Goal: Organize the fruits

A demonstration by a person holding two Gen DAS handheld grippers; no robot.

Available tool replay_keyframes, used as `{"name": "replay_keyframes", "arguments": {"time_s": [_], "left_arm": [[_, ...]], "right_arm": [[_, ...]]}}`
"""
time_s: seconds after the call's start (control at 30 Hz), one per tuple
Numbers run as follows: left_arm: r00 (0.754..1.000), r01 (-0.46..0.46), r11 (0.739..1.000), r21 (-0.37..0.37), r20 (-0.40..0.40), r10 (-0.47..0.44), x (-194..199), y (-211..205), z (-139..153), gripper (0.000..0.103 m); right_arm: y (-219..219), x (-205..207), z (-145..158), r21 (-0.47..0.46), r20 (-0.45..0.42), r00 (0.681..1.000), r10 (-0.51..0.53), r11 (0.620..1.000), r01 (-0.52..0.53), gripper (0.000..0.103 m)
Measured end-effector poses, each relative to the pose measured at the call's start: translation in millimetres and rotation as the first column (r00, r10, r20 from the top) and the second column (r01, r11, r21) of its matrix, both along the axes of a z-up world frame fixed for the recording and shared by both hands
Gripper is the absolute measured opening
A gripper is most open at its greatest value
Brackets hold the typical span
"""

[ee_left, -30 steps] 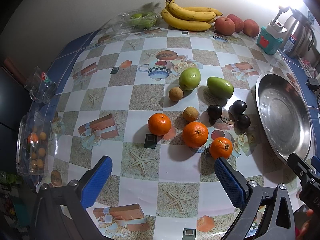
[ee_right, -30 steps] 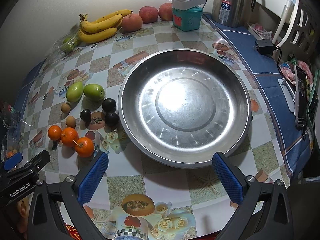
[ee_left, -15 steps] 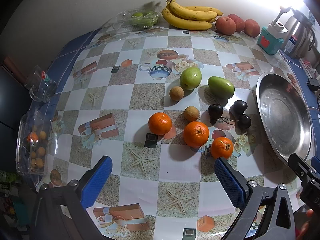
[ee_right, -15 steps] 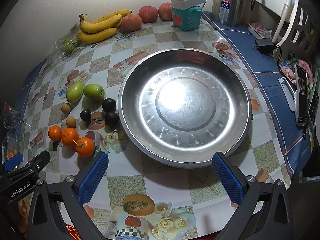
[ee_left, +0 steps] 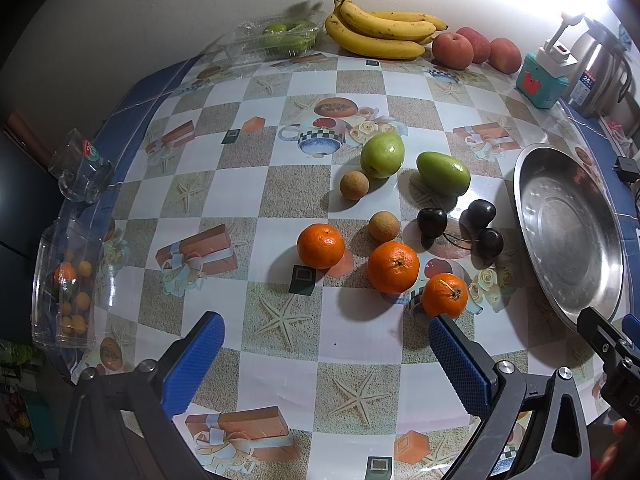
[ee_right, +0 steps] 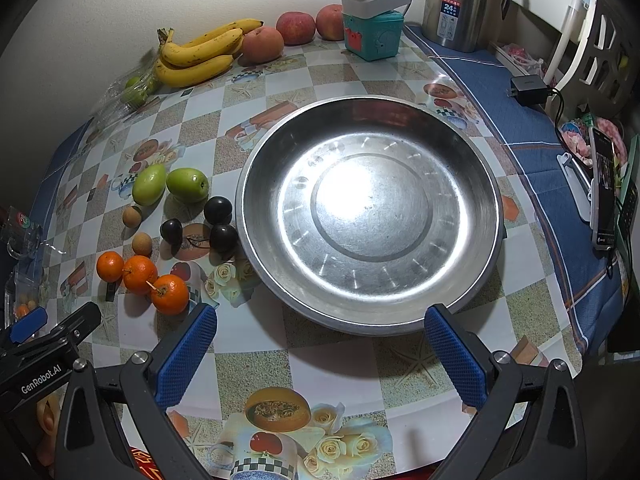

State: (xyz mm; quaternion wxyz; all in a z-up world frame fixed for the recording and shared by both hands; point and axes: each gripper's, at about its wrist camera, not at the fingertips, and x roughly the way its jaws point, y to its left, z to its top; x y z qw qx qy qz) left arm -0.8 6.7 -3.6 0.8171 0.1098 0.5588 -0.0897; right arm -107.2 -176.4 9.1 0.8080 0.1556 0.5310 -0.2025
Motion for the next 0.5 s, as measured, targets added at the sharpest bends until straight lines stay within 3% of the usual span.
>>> {"name": "replay_keyframes", "arguments": {"time_s": [0.5], "left_arm": [[1.0, -0.008, 1.0, -0.003, -0.013, 0.008, -0.3, 3.3, -5.2, 0.103]], "right_arm": [[-0.4, -0.2, -0.2, 0.007, -0.001, 1.0, -0.006, 1.0, 0.006, 0.103]]}}
